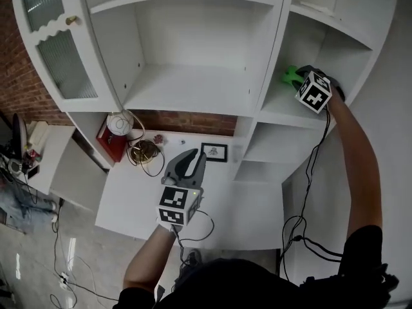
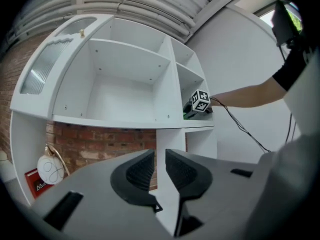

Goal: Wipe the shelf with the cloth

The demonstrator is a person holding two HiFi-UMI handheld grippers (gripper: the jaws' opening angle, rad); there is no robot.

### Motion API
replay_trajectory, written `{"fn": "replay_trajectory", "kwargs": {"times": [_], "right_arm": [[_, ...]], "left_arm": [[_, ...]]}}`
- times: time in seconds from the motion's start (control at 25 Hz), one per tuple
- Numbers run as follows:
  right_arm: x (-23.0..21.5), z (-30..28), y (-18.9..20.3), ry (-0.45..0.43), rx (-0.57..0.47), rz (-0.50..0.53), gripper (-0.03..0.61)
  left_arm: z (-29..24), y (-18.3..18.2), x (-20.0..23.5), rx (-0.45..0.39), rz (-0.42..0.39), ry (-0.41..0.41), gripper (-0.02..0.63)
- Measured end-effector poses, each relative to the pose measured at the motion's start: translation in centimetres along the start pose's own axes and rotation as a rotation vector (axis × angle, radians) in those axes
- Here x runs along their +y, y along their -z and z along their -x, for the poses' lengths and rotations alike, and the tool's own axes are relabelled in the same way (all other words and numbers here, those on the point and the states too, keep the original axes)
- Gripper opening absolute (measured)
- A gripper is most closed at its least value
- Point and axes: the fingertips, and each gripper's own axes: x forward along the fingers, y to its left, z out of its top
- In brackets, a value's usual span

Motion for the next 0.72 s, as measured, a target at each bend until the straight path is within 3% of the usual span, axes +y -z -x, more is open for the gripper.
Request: {"fn": "replay_trajectory", "kwargs": {"times": [0.32, 0.72], "right_arm": [[-0.4, -3.9, 1.1, -0.035, 0.143, 0.000, 0.089], [2.3, -0.1, 1.8, -0.143, 0.157, 0.012, 0.087]], "left_arm": [[1.2, 1.6, 3.5, 0.027, 0.026, -0.077, 0.069], [-1.3, 0.8, 1.1, 0.005, 0.018, 0.026, 0.069]]}}
